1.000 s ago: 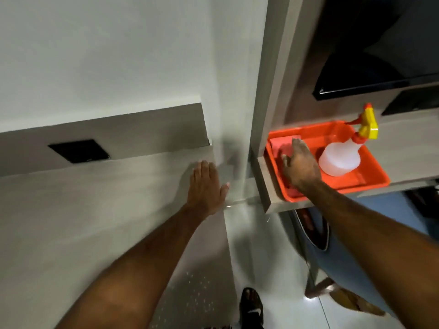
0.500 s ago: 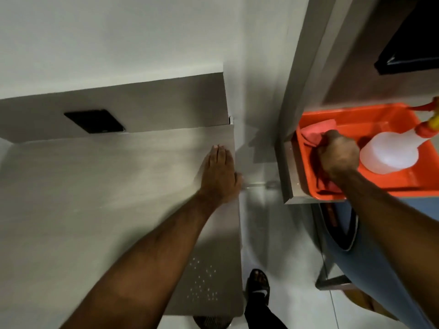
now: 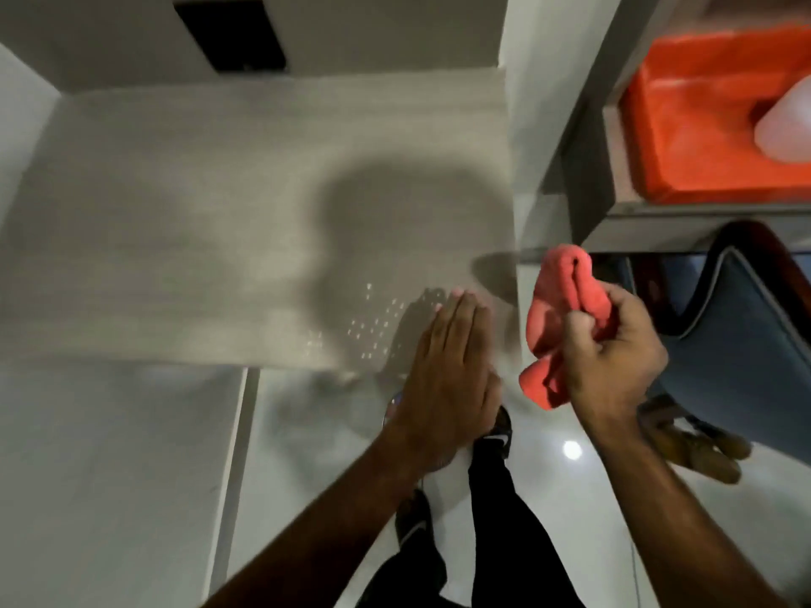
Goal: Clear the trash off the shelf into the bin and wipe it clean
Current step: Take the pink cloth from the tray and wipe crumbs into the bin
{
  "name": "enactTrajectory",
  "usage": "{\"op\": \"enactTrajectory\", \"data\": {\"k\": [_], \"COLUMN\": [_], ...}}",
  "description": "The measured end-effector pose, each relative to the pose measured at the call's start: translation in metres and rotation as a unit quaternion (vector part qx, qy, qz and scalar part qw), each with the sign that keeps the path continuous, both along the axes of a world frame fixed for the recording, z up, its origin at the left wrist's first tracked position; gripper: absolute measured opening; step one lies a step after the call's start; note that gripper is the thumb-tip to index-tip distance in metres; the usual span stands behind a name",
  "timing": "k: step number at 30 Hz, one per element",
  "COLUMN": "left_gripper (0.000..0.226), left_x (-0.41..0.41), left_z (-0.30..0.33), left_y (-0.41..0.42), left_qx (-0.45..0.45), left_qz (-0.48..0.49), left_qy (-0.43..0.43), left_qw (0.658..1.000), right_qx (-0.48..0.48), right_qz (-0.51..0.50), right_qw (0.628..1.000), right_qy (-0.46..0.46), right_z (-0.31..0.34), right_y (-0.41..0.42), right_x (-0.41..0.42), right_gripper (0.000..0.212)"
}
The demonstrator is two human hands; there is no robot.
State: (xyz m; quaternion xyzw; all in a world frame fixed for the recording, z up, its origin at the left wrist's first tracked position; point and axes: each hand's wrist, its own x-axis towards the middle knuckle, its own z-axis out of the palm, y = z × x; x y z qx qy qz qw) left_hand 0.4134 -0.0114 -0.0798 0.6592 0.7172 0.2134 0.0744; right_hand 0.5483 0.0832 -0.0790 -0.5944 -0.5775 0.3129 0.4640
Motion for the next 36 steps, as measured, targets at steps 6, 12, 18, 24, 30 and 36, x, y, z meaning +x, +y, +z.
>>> {"op": "enactTrajectory", "data": {"k": [6,12,18,24,30,36], "left_gripper": [0.062,0.077,0.082,0.045,0.041,0.034], "left_x": [0.017,0.004,-0.015,-0.017,-0.022,-0.036], "left_z": [-0.124,-0.266,-0.401,-0.446,-0.361,-0.194], "left_y": [-0.134,-0.183,-0.185,-0.170,-0.149,-0.157], "left_qx": [0.050,-0.202,-0.373,-0.303,-0.243,-0.203], "left_qz": [-0.063,0.131,0.438,0.498,0.397,0.404], "left_qy": [0.023,-0.075,-0.249,-0.626,-0.658,-0.700], "left_qw": [0.997,0.968,0.779,0.518,0.592,0.553], "right_qx": [-0.159,-0.269,-0.321,-0.423,-0.372,-0.355], "right_qz": [-0.021,0.030,0.086,0.131,0.050,0.040], "right_qw": [0.987,0.957,0.925,0.887,0.912,0.933], "right_qy": [0.015,-0.108,-0.187,-0.132,-0.164,0.050], "right_z": [-0.146,-0.281,-0.399,-0.450,-0.404,-0.226], "right_y": [-0.100,-0.136,-0.132,-0.143,-0.134,-0.138], "right_x": [0.019,0.023,0.007,-0.021,-0.021,-0.012], "right_gripper": [0.027,0.025,0.023,0.026,0.029,0.012]}}
